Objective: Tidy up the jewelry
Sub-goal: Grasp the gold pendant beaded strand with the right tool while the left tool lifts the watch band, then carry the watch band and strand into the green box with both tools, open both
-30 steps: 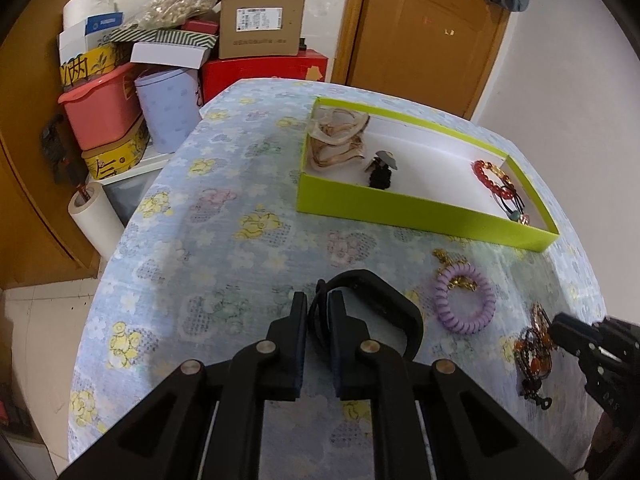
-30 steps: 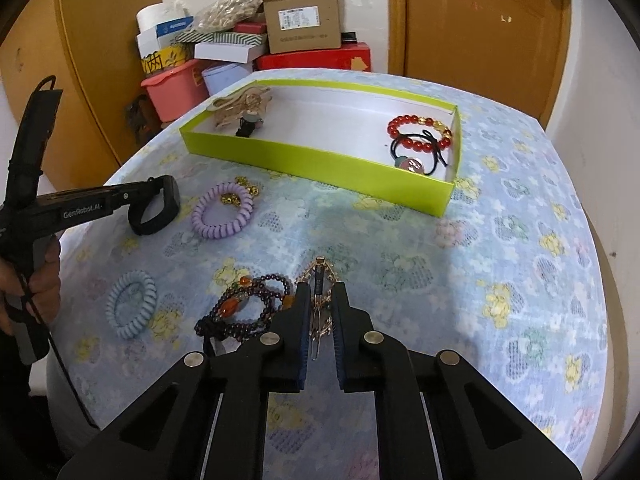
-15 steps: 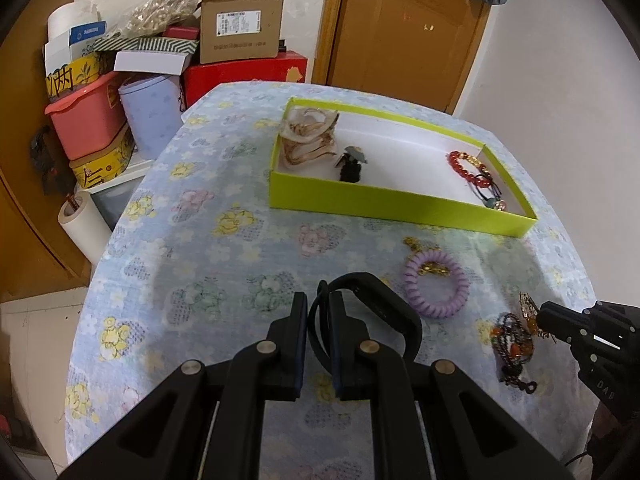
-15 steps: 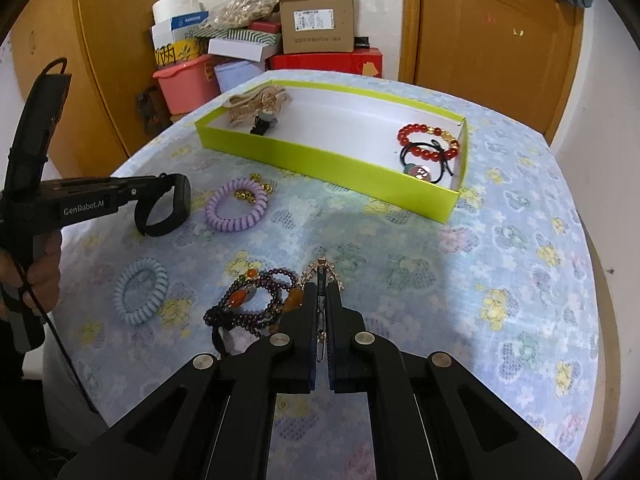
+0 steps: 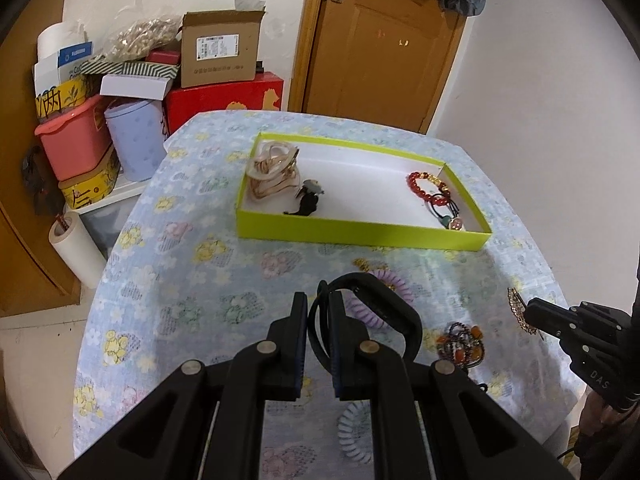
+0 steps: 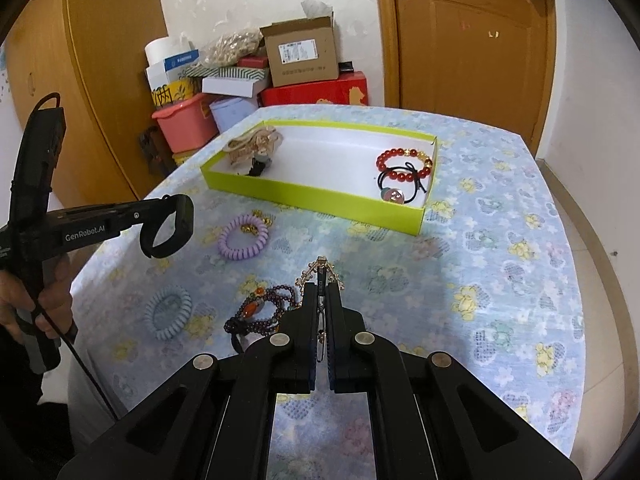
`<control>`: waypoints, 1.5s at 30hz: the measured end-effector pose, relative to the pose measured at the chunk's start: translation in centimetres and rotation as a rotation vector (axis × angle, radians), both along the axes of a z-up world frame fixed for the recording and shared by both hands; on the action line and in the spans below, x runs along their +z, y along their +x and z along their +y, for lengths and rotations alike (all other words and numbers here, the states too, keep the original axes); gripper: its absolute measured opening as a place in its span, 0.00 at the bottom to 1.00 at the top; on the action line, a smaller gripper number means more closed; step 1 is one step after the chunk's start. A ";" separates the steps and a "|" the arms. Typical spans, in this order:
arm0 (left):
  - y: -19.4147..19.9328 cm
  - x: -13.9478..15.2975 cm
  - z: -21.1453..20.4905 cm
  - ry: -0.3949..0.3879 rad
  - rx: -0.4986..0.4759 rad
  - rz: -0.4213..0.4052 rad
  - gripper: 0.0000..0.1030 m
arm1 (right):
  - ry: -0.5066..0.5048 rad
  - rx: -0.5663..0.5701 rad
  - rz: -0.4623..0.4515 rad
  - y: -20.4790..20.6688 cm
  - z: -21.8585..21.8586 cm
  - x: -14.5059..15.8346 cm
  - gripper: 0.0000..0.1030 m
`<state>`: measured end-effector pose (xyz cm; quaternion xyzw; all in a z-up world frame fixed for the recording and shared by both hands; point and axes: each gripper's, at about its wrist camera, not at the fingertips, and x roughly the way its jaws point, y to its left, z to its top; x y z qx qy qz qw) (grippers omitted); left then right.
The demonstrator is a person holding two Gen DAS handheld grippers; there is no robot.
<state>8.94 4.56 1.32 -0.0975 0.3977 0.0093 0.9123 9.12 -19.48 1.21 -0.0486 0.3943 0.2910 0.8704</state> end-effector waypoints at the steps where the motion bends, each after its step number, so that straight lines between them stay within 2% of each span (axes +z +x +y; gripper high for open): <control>1: 0.2 0.1 -0.1 0.001 -0.004 -0.001 0.10 | 0.003 0.000 -0.004 0.0 -0.1 0.1 0.03; 10: 2.9 2.3 -1.1 0.043 -0.043 -0.041 0.10 | 0.025 -0.014 -0.045 1.7 -0.2 1.9 0.03; 18: 7.8 2.9 -1.2 0.094 -0.052 -0.040 0.10 | 0.034 -0.033 -0.068 5.3 0.1 2.5 0.03; 27: 14.2 1.5 -0.6 0.150 -0.039 0.009 0.10 | 0.036 -0.058 -0.054 11.2 0.9 1.8 0.03; 33: 17.6 0.3 -0.7 0.192 -0.037 0.047 0.10 | 0.009 -0.070 -0.026 15.6 2.0 0.2 0.03; 45: 20.7 -2.2 -1.4 0.258 -0.045 0.098 0.10 | -0.056 -0.082 0.039 20.9 3.6 -3.1 0.03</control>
